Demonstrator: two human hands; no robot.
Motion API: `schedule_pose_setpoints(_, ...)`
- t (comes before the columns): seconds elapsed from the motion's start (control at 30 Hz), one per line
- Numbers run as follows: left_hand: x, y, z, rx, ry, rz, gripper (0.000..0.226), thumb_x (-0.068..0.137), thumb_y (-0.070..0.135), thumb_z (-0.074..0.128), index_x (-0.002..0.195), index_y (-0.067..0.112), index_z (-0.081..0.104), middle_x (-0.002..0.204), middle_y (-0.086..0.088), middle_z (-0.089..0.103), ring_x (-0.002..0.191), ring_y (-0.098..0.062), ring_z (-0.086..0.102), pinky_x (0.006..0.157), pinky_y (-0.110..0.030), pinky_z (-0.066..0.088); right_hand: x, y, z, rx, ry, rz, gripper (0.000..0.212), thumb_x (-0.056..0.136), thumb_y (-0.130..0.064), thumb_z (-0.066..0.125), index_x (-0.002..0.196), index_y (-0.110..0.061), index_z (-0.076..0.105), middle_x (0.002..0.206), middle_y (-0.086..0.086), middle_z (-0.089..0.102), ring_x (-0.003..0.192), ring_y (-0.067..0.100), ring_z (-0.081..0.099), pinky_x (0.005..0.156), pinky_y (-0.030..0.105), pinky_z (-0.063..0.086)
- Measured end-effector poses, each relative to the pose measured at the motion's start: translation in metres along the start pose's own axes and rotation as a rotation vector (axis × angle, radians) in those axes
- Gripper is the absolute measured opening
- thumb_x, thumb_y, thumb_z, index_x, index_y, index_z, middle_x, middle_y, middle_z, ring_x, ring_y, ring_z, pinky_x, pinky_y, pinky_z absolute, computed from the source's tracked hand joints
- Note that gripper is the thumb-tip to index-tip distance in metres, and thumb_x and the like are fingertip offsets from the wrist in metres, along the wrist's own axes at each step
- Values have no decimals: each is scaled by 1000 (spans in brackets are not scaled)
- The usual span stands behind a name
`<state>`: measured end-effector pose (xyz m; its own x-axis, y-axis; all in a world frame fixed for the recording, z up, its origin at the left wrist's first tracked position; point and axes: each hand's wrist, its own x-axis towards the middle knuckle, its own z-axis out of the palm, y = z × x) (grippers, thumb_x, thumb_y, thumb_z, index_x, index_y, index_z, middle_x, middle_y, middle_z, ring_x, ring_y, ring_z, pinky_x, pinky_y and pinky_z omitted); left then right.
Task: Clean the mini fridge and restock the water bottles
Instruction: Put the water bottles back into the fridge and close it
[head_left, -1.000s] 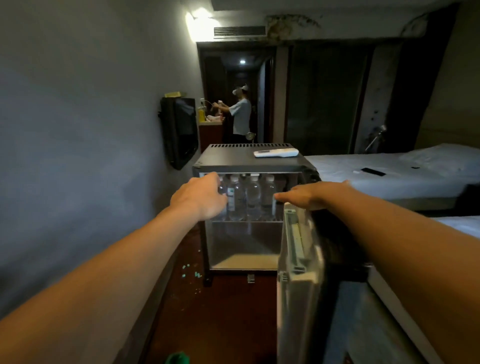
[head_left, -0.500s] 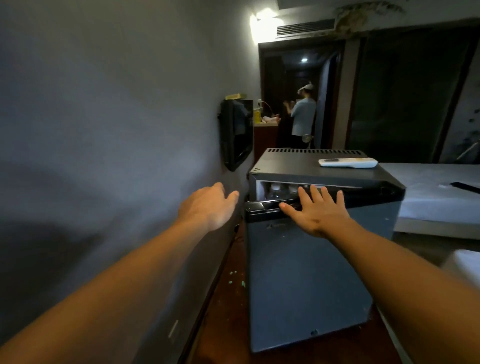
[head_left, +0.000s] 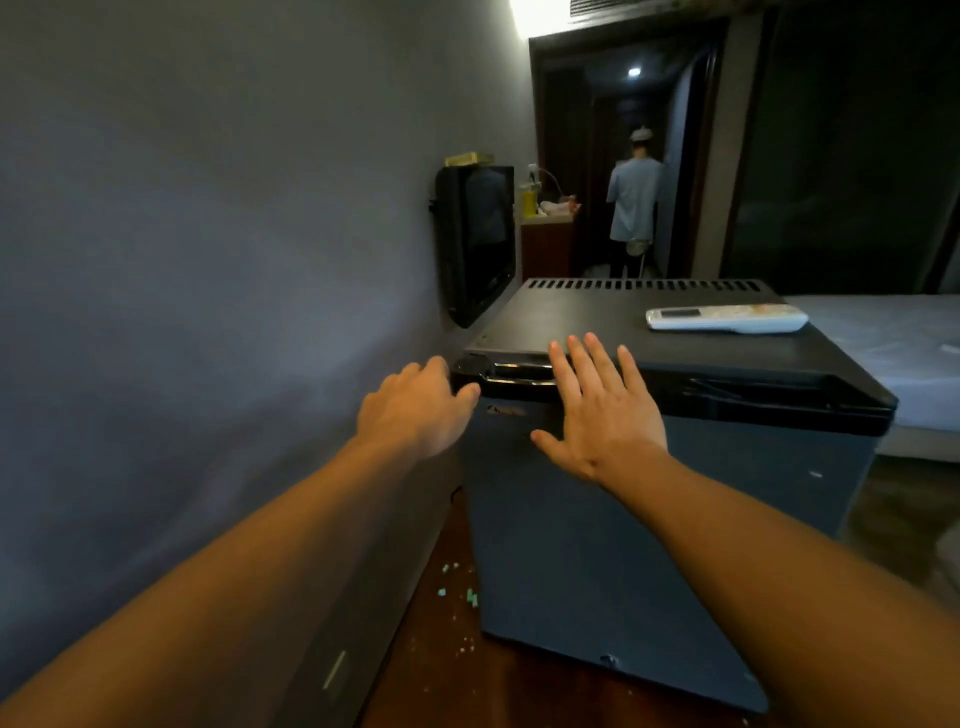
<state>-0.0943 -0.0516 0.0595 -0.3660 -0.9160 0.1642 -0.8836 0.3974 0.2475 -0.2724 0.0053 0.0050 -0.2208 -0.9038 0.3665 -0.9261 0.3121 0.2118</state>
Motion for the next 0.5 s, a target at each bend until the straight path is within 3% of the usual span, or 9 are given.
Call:
schedule_pose_setpoints(0.17,7,5,8,-16,-23,-4,47,95,49,43,129,15,44,126,-10,50,114,-32,49,93,-46,44,2,3,-9,11,-24,-15,98,88,-63,38,149,-13,-20,160,9,-15,146,24,-19,119,47,-5)
schedule_pose_setpoints(0.37,-25,-10,-11,-10,3,20,47,95,35,48,137,19,37,136,-9,40,126,-32,41,99,-45,40,9,7,-38,173,-343,3,97,87,-62,46,152,-17,-11,161,6,-12,146,23,-18,116,54,-11)
schedule_pose_setpoints(0.43,-36,-21,-26,-11,1,35,52,93,34,51,140,19,34,139,-10,39,129,-32,40,103,-44,39,9,4,-63,247,-478,-10,90,88,-60,48,153,-19,1,161,6,-4,148,24,-8,115,57,-6)
schedule_pose_setpoints(0.5,-44,-33,-39,-27,9,49,54,92,33,54,140,17,36,138,-12,41,129,-33,41,104,-44,39,-7,-7,-101,284,-542,-134,73,94,-53,47,152,-17,19,160,7,16,147,25,14,117,50,9)
